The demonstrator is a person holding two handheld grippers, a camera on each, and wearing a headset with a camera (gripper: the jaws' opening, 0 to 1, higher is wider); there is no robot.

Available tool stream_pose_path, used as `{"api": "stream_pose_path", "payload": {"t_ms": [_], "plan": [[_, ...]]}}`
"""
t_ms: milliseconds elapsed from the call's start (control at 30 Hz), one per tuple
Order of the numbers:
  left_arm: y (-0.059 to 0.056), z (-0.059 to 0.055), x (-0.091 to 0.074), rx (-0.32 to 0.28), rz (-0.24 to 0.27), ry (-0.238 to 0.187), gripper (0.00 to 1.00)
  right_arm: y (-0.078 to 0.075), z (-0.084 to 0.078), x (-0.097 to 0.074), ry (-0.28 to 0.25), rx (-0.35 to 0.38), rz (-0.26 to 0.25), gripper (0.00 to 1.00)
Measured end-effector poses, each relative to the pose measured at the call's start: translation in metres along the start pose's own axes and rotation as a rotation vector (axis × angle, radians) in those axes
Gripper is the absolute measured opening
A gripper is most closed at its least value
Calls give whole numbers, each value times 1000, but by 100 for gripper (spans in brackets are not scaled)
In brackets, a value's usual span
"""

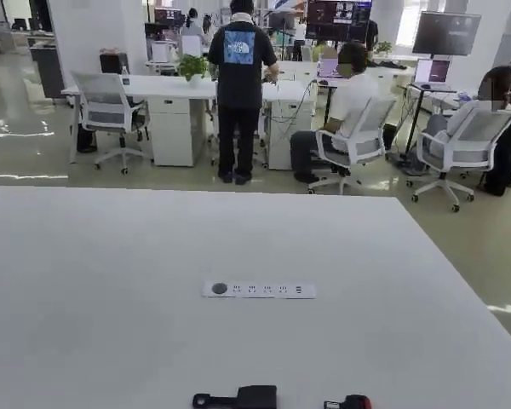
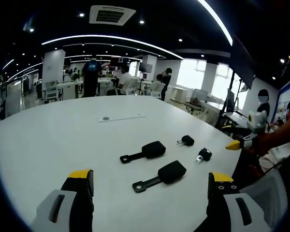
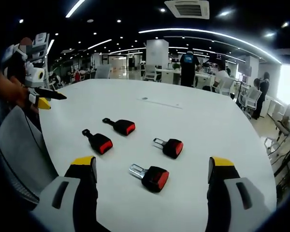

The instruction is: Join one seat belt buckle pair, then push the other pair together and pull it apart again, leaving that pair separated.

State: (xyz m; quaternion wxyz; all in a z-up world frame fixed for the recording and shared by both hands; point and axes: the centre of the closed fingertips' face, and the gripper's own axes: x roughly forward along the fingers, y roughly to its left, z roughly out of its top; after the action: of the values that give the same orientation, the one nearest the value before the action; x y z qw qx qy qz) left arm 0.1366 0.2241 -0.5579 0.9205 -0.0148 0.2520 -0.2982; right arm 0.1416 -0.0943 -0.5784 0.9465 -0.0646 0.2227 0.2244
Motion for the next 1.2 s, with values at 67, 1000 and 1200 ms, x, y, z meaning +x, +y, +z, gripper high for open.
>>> {"api": "stream_pose_path", "payload": {"t_ms": [67,1000,1200], "plan": [[-1,0,1,3,-2,3,100,0,-1,0,5,-4,2,95],[-4,-1,15,-8,-13,20,100,-4,-3,3,14,10,11,94],[-4,-1,12,-4,-10,19,100,-6,-4,2,10,11,5,94]]}}
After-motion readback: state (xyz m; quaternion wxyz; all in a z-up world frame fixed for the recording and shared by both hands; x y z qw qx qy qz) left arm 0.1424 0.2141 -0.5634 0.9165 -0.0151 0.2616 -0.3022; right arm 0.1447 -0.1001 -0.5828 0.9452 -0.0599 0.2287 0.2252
